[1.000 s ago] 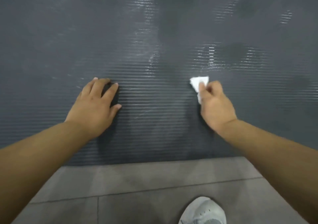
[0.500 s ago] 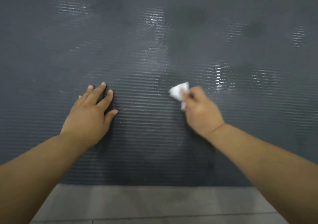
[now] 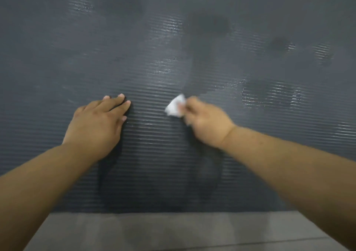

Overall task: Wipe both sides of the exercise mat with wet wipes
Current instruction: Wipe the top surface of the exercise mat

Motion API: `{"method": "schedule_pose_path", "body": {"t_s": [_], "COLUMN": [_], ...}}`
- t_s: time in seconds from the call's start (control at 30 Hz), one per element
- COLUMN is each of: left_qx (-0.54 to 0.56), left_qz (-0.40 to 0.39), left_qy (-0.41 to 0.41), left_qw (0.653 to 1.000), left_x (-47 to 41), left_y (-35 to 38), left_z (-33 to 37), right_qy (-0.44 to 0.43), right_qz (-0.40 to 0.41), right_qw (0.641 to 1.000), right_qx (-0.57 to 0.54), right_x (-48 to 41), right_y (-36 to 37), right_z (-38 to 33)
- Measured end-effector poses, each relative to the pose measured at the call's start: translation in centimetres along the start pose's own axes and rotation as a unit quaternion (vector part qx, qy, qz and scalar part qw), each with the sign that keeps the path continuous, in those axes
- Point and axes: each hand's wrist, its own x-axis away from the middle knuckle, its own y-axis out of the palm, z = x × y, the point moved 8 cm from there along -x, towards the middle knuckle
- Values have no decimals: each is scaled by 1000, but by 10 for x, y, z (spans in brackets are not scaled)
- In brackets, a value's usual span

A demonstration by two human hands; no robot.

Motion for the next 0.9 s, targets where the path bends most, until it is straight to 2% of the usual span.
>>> {"method": "schedule_pose_path", "body": {"t_s": [0.07, 0.13, 0.2, 0.27, 0.3, 0.37, 0.43, 0.47, 0.5, 0.53, 0.6, 0.63, 0.7, 0.73, 0.77, 0.83, 0.9], "left_qx": [-2, -17, -27, -31, -29, -24, -38, -42, -45, -47, -53, -58, -65, -62, -61, -53, -38], "left_qz": [9, 23, 27, 20, -1, -65, -97, -104, -111, -121, -133, -134, -135, -131, -129, -129, -119], "left_qy": [8, 13, -15, -34, -45, -69, -68, -68, -71, -76, -86, -88, -93, -95, -96, -101, -98], "left_qw": [1000, 1000, 999, 999, 999, 995, 992, 991, 990, 989, 986, 985, 984, 985, 985, 985, 987], "left_x": [-3, -7, -14, -24, -29, -37, -40, -41, -40, -40, -40, -41, -41, -40, -39, -38, -39], "left_y": [-3, -7, -8, -8, -4, 8, 15, 15, 15, 15, 15, 15, 15, 16, 16, 14, 11], "left_z": [-3, -3, -4, -1, -1, -5, -8, -8, -9, -10, -9, -8, -6, -5, -5, -5, -6], "right_qy": [163, 329, 405, 365, 294, 87, -70, -108, -105, -54, 91, 183, 370, 418, 429, 372, 213], "right_qz": [33, 40, 33, 37, 55, 68, 0, -6, -3, 4, 78, 86, 64, 60, 62, 58, 7], "right_qw": [985, 942, 913, 930, 954, 993, 996, 993, 994, 998, 992, 978, 926, 907, 901, 926, 975], "right_qx": [52, 51, 16, -3, -12, -48, -56, -42, -36, -37, 28, 51, 34, 10, -10, -40, -57], "right_x": [0, 11, 10, -5, -16, -31, -33, -32, -33, -36, -36, -32, -21, -23, -30, -55, -80], "right_y": [-17, -33, -32, -23, -18, -7, 5, 7, 4, -4, -26, -35, -44, -42, -40, -28, -10], "right_z": [81, 136, 137, 99, 70, 5, -32, -29, -16, 9, 77, 113, 161, 162, 150, 105, 38]}}
